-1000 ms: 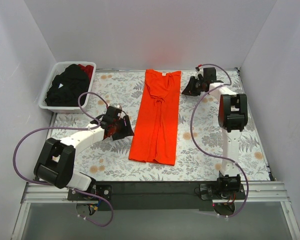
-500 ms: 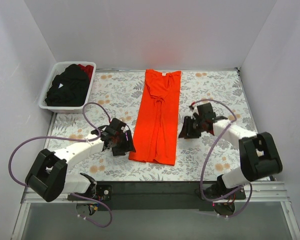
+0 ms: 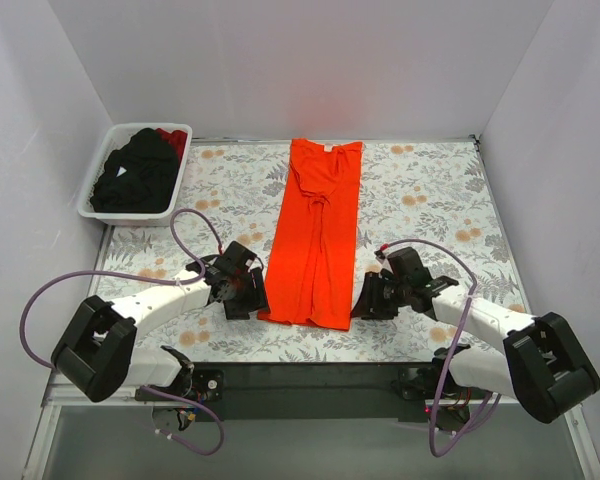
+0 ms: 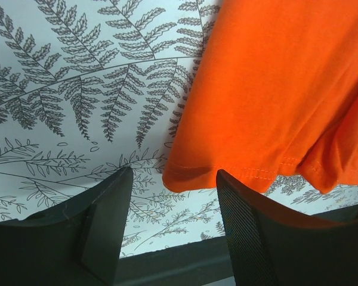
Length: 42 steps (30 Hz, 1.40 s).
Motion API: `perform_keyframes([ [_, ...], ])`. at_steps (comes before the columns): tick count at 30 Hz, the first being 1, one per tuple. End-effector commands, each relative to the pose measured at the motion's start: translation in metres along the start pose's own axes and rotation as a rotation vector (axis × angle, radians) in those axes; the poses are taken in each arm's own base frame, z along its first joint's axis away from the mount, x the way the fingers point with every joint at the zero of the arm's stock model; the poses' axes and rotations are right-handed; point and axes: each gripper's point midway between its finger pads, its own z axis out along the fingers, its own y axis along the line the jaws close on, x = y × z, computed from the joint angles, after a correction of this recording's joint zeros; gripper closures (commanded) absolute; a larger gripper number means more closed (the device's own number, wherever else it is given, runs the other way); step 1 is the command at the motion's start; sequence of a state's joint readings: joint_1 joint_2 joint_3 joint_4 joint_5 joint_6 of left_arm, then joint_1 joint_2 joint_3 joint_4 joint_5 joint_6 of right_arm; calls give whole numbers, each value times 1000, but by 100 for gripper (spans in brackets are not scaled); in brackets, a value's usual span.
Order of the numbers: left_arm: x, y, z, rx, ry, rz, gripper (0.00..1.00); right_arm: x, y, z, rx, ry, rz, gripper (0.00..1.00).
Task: Fold and stack the t-shirts
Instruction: Fold the tshirt
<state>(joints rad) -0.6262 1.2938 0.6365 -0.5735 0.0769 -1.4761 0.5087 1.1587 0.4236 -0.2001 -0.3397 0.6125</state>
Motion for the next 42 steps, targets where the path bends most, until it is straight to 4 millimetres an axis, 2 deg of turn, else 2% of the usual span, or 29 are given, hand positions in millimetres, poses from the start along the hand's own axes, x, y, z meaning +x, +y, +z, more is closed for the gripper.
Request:
perform_keyframes([
  [1, 2, 0, 0, -11, 0, -2, 44, 9, 13, 11, -39, 15, 32, 52],
  [7, 8, 1, 3, -21, 17, 7, 44, 24, 16, 22, -1, 57, 43, 52],
  [16, 13, 6, 8, -41, 35, 14, 46, 42, 2, 27, 66, 113, 63, 53],
  [22, 17, 7, 9, -44, 44, 21, 51, 51, -8, 29, 105, 138, 64, 58],
  [25, 19, 8, 9, -45, 52, 20, 58, 52, -11, 28, 113, 140, 59, 67],
  [26, 20, 8, 10, -46, 55, 21, 60, 53, -11, 27, 115, 143, 55, 73],
  [27, 22, 8, 10, -47, 62, 22, 68, 54, -12, 27, 117, 146, 53, 76],
  [28, 24, 8, 9, -45, 72, 23, 72, 54, -11, 26, 111, 148, 38, 81],
  [29, 25, 8, 9, -46, 78, 22, 76, 54, -9, 26, 100, 153, 30, 97],
  [30, 28, 7, 8, -46, 86, 23, 86, 58, -11, 23, 107, 170, 27, 99],
  [33, 42, 7, 3, -38, 130, 28, 100, 67, -11, 18, 93, 216, 5, 99],
  [36, 67, 8, -4, -40, 212, 51, 100, 82, -10, 7, 66, 274, -2, 99],
  [40, 106, 5, -28, -28, 281, 56, 100, 120, -14, -18, 45, 423, 1, 99],
  [42, 120, 4, -36, -16, 311, 64, 100, 130, -12, -27, 27, 462, -7, 99],
])
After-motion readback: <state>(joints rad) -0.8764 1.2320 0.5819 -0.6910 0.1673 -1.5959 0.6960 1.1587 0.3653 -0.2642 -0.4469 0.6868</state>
